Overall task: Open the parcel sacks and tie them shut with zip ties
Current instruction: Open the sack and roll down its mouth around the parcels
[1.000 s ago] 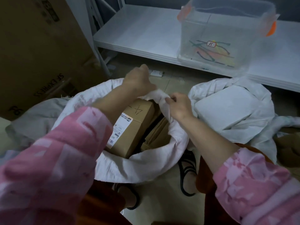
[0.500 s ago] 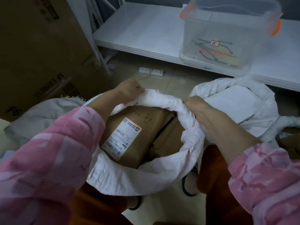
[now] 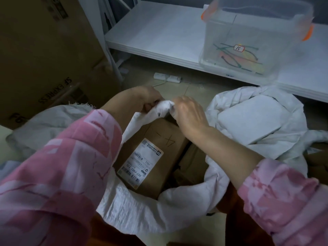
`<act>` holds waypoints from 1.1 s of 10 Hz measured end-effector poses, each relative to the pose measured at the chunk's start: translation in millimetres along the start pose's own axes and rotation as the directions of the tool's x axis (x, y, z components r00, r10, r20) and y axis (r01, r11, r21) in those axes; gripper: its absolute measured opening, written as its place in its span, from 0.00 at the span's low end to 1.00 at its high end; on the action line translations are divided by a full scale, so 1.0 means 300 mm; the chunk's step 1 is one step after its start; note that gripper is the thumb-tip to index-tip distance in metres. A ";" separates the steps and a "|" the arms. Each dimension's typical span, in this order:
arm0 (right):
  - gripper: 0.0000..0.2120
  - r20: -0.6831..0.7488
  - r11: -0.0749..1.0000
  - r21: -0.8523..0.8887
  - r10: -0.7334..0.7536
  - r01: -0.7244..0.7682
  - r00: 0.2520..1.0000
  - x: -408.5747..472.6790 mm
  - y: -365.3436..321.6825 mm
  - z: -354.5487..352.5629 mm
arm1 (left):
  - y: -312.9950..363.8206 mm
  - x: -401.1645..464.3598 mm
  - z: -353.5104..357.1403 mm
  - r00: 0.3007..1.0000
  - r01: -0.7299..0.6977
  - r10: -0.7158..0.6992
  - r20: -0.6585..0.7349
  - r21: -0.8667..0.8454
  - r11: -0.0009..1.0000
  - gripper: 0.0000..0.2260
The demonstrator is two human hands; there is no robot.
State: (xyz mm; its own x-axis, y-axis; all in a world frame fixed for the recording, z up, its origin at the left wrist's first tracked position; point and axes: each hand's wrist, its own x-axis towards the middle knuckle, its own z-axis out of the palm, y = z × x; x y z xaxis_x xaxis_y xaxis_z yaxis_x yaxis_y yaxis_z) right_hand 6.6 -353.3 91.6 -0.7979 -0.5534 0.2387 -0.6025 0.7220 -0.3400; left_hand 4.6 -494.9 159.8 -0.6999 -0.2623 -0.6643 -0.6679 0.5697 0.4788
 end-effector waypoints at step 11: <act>0.09 0.134 0.988 -0.032 -0.148 0.153 0.980 0.036 -0.103 -0.036 | -0.246 -0.073 -0.069 0.986 0.022 -0.058 -0.157 -0.223 0.975 0.14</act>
State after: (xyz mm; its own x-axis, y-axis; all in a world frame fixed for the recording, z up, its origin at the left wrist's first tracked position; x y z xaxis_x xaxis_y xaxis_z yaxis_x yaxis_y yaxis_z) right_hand 16.3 -377.1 114.4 -0.6909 -0.7045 0.1623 -0.7178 0.6418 -0.2698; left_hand 64.0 -547.4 151.0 -0.6909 -0.4140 -0.5926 -0.7227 0.3759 0.5799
